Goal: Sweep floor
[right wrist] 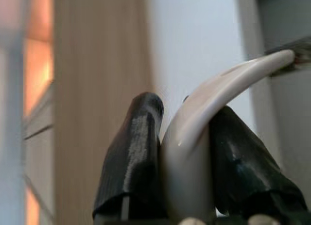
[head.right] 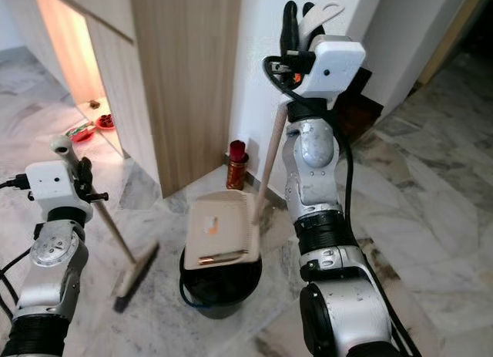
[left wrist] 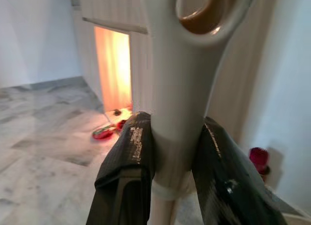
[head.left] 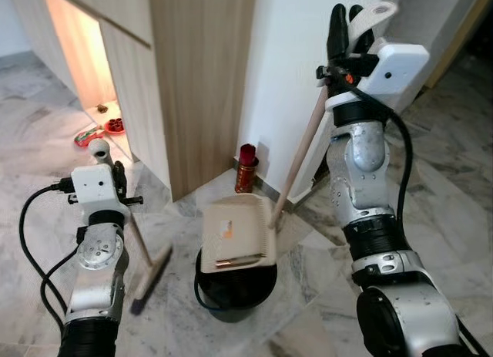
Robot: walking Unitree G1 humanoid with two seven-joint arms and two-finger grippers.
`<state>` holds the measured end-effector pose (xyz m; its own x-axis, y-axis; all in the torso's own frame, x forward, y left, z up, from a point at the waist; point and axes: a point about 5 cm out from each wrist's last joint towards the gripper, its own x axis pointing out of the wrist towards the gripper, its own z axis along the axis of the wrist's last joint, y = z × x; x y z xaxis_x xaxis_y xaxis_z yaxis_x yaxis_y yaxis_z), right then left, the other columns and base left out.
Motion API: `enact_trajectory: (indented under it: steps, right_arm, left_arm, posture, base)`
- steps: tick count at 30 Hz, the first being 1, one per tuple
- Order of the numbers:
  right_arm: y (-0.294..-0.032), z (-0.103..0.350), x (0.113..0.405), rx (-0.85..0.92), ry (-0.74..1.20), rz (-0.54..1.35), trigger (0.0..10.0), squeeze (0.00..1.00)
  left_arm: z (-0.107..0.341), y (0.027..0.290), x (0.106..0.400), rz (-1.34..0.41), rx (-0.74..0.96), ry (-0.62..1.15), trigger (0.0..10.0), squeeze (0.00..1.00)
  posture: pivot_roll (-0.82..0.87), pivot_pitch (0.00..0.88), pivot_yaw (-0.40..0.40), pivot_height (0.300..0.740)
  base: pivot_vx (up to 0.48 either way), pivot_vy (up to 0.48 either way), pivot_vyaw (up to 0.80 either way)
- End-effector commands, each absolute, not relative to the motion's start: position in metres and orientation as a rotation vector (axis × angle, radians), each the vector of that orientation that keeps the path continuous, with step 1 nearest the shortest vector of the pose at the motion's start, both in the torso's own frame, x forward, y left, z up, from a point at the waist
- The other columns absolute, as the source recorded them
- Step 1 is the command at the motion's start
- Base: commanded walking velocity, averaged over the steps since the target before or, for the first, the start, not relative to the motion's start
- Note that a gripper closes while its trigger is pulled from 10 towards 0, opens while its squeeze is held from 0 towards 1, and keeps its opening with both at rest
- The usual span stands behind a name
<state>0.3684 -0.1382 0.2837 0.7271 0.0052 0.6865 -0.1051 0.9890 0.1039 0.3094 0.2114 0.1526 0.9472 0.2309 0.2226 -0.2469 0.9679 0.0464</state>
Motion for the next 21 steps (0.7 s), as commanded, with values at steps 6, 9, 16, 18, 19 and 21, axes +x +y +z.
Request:
enact_trajectory:
  steps: [6, 9, 16, 18, 19, 21]
  right_arm:
    - [-0.127, 0.309, 0.361, 0.088, -0.872, 0.107, 10.0, 0.0]
    - [-0.125, 0.31, 0.359, 0.065, -0.889, 0.119, 10.0, 0.0]
    - [-0.114, 0.317, 0.344, -0.025, -1.01, 0.16, 10.0, 0.0]
    - [-0.109, 0.318, 0.34, -0.069, -1.033, 0.184, 10.0, 0.0]
    - [-0.109, 0.318, 0.34, -0.075, -1.036, 0.188, 10.0, 0.0]
    - [-0.102, 0.317, 0.336, -0.126, -1.055, 0.217, 10.0, 0.0]
  left_arm:
    - [0.167, 0.21, 0.31, 0.225, 0.065, -0.284, 10.0, 0.0]
    - [0.166, 0.209, 0.31, 0.223, 0.066, -0.283, 10.0, 0.0]
    - [0.167, 0.208, 0.31, 0.214, 0.06, -0.286, 10.0, 0.0]
    - [0.166, 0.207, 0.31, 0.212, 0.059, -0.285, 10.0, 0.0]
    - [0.166, 0.207, 0.309, 0.212, 0.059, -0.285, 10.0, 0.0]
    - [0.166, 0.207, 0.309, 0.211, 0.059, -0.285, 10.0, 0.0]
  posture:
    - [0.14, 0.011, -0.101, 0.74]
    - [0.14, 0.012, -0.101, 0.74]
    - [0.14, 0.015, -0.101, 0.74]
    - [0.14, 0.015, -0.102, 0.74]
    - [0.14, 0.015, -0.102, 0.74]
    - [0.14, 0.015, -0.102, 0.74]
  base:
    - [0.0, 0.0, 0.0]
    - [0.0, 0.0, 0.0]
    - [0.0, 0.0, 0.0]
    - [0.0, 0.0, 0.0]
    - [0.0, 0.0, 0.0]
    - [0.0, 0.0, 0.0]
